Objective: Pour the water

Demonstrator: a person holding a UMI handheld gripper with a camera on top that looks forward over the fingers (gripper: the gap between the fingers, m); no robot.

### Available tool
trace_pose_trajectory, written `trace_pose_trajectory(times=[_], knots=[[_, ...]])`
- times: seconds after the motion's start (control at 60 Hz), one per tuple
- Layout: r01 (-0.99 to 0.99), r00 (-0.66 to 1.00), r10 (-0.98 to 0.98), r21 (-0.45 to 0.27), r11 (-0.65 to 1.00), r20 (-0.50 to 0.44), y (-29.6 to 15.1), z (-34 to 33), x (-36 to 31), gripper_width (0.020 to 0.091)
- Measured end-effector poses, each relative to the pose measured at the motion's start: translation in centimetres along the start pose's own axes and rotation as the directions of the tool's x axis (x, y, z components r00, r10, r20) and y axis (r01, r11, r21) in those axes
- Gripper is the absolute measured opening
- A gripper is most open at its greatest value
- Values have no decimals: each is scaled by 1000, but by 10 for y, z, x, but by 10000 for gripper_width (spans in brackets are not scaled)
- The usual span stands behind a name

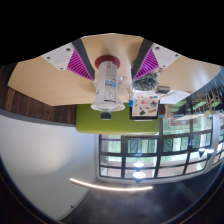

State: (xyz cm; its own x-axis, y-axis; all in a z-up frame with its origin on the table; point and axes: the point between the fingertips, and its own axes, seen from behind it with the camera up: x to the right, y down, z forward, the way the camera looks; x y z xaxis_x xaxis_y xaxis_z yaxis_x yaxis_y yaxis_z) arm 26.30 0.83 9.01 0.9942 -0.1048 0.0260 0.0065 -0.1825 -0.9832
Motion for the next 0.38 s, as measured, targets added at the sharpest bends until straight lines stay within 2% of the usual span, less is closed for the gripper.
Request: trace_pose_trajectory(times=[0.383], knots=[[-98, 995, 98, 20, 995, 20, 22, -84, -17, 833]])
